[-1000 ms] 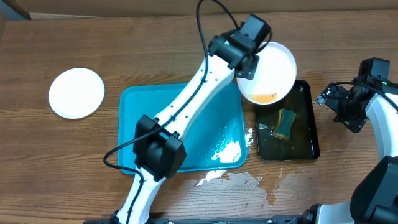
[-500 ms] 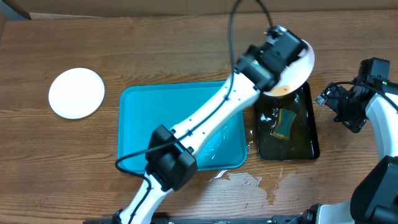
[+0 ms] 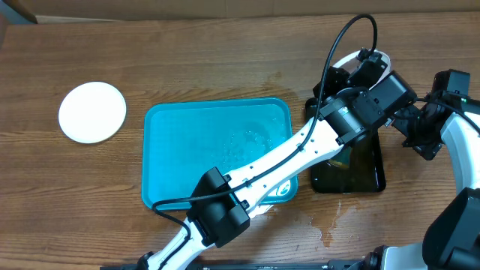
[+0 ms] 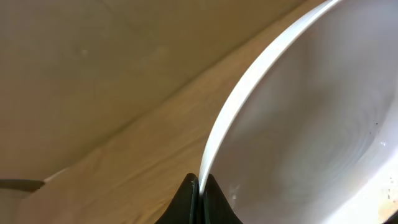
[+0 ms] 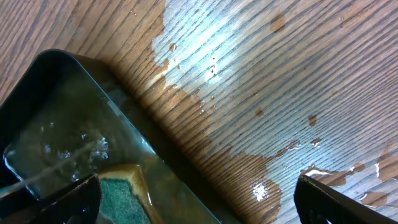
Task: Clean dirty plates on tray and stack at the side
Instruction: 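Carry the white plate over the black tray and tilt to drain, then carry the white plate left and stack it on the plate pile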
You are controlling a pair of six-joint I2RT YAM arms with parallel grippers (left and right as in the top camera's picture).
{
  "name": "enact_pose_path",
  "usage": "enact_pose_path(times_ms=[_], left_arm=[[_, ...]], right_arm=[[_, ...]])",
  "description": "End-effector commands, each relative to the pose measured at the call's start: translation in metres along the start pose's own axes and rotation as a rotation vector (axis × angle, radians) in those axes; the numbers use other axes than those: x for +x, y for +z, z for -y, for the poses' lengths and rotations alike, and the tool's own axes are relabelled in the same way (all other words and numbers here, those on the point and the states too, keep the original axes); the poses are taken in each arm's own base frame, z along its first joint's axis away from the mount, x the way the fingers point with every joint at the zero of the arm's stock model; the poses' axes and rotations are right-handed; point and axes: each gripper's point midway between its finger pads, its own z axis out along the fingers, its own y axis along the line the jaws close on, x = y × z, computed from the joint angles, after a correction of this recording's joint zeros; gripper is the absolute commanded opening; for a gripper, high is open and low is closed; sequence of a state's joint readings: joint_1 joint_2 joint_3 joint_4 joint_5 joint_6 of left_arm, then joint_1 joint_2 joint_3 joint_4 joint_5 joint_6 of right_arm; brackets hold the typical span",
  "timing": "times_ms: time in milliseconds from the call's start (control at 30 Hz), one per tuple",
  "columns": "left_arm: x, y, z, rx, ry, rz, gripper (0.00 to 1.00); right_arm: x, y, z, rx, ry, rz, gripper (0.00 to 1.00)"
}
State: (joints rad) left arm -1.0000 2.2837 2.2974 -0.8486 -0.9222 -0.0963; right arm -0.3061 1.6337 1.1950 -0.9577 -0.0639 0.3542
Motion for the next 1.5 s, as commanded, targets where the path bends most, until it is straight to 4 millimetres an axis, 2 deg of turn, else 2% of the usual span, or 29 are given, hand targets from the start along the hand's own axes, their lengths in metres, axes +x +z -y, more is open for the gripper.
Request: enact_pose_path(times_ms=[0,100,200,233,267,333,367,433,467,533,567,700,833,900,1033,1133,1233,1267,1300,1333,1467], left_arm=[[-0.013,-0.003,-0.015,-0.059,-0.068,0.033,0.04],[-0.014,-0.011,-0.008,-0.052,-0.05,0.042,0.04],[-0.018,-0.019,-0.023,-0.161,-0.079,0.069,0.04],[-0.019,-0.018,-0.018,-0.13,-0.113,0.072,0.04],[-0.019,-0.017,-0.004,-0.047,-0.107,0.065,0.04],[-0.017,-0.017,0.014,0.059,-0.041,0.053,0.04],[-0.017,-0.016,0.01,0.034,-0.031,0.053,0.04],[-0.017,-0.015,-0.011,-0.079,-0.098,0.061,0.04],[-0.017,-0.012,-0.01,-0.059,-0.167,0.057,0.04],[-0.016,-0.01,0.01,0.06,-0.12,0.041,0.04],[-0.015,-0.01,0.013,0.081,-0.085,0.038,0.04],[-0.009,-0.008,0.01,0.076,-0.082,0.014,0.04],[0.004,-0.001,0.022,0.214,-0.081,-0.058,0.04],[0.013,0.006,0.016,0.263,-0.119,-0.113,0.04],[0.029,0.023,-0.015,0.379,-0.231,-0.238,0.04],[0.042,0.034,-0.048,0.5,-0.331,-0.34,0.04],[0.068,0.046,-0.09,0.601,-0.442,-0.469,0.04],[0.081,0.053,-0.107,0.609,-0.481,-0.519,0.04],[0.105,0.062,-0.136,0.593,-0.549,-0.604,0.04],[0.123,0.069,-0.156,0.556,-0.594,-0.662,0.04],[0.186,0.085,-0.236,0.417,-0.736,-0.82,0.04]], right_arm=[[-0.009,-0.007,-0.005,-0.018,-0.008,0.03,1.0],[-0.009,-0.007,-0.005,-0.018,-0.008,0.03,1.0],[-0.009,-0.007,-0.005,-0.018,-0.008,0.03,1.0],[-0.009,-0.007,-0.005,-0.018,-0.008,0.03,1.0],[-0.009,-0.007,-0.005,-0.018,-0.008,0.029,1.0],[-0.009,-0.007,-0.005,-0.018,-0.008,0.029,1.0],[-0.009,-0.007,-0.005,-0.018,-0.008,0.03,1.0],[-0.009,-0.007,-0.005,-0.018,-0.008,0.03,1.0],[-0.009,-0.007,-0.005,-0.018,-0.008,0.03,1.0],[-0.009,-0.007,-0.005,-0.018,-0.008,0.03,1.0],[-0.009,-0.007,-0.005,-0.018,-0.008,0.03,1.0],[-0.009,-0.007,-0.005,-0.018,-0.008,0.03,1.0],[-0.009,-0.007,-0.005,-0.019,-0.008,0.03,1.0],[-0.009,-0.007,-0.005,-0.018,-0.008,0.03,1.0],[-0.009,-0.007,-0.005,-0.018,-0.008,0.029,1.0],[-0.009,-0.007,-0.005,-0.018,-0.008,0.03,1.0],[-0.009,-0.007,-0.005,-0.018,-0.008,0.03,1.0],[-0.009,-0.007,-0.005,-0.018,-0.008,0.029,1.0],[-0.009,-0.007,-0.005,-0.018,-0.008,0.03,1.0],[-0.009,-0.007,-0.005,-0.018,-0.008,0.03,1.0],[-0.009,-0.007,-0.005,-0.018,-0.008,0.03,1.0]])
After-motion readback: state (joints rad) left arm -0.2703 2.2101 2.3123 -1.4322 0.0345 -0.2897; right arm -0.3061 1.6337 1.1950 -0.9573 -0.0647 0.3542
